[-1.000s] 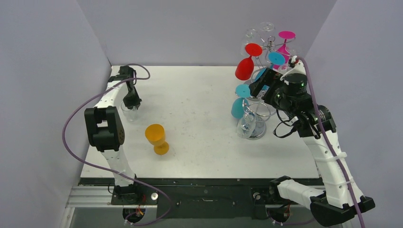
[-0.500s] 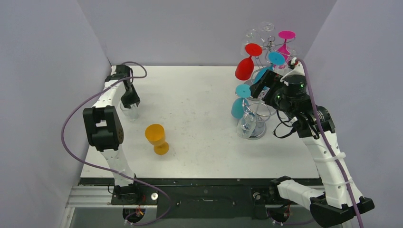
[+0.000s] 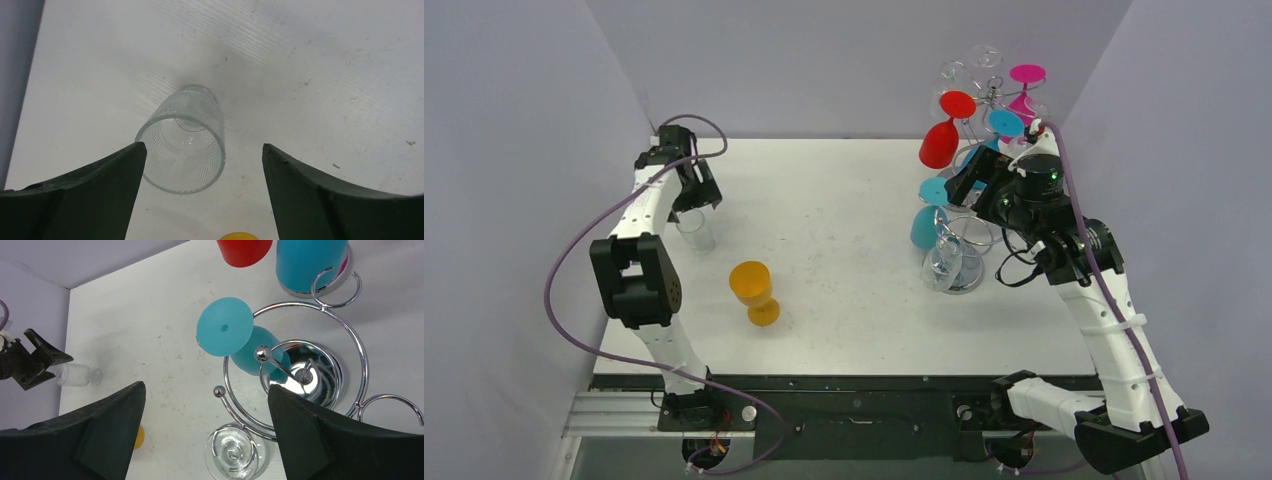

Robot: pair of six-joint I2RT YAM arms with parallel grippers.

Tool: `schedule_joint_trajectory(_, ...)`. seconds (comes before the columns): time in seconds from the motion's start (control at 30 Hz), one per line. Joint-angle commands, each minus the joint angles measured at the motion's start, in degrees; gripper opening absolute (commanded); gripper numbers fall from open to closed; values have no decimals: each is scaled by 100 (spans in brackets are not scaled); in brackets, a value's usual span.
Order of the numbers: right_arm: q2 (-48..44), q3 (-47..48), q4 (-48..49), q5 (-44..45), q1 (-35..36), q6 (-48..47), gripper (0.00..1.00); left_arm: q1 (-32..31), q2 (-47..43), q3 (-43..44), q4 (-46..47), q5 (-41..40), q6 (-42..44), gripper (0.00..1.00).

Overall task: Take the wine glass off the wine glass rack
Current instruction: Pick up the wine glass from the wine rack.

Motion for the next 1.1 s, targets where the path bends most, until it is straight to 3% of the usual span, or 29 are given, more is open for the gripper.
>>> schedule_joint_trajectory(0.0,10,80,184,-102,-54,-18,88,21,-730,348,-48,-215,80,85)
schedule_joint_trajectory(0.33,-29,96,109,-77,-54,-14,87,-372,-1559,411,-208,-302,-39,91)
schedule_joint_trajectory(0.67,-348,-177,31,154,-54,115,86,-1413,-2573,392,-140,590,-651,90)
schedule_joint_trajectory(0.9,-991,-620,-186,304,-54,365,80,-2545,-2970,34,297,1109,-1156,90)
schedule_joint_trajectory(1.07,-1450,-1129,-349,295,-54,628,70,-3343,-3220,-501,849,1596,-1608,90)
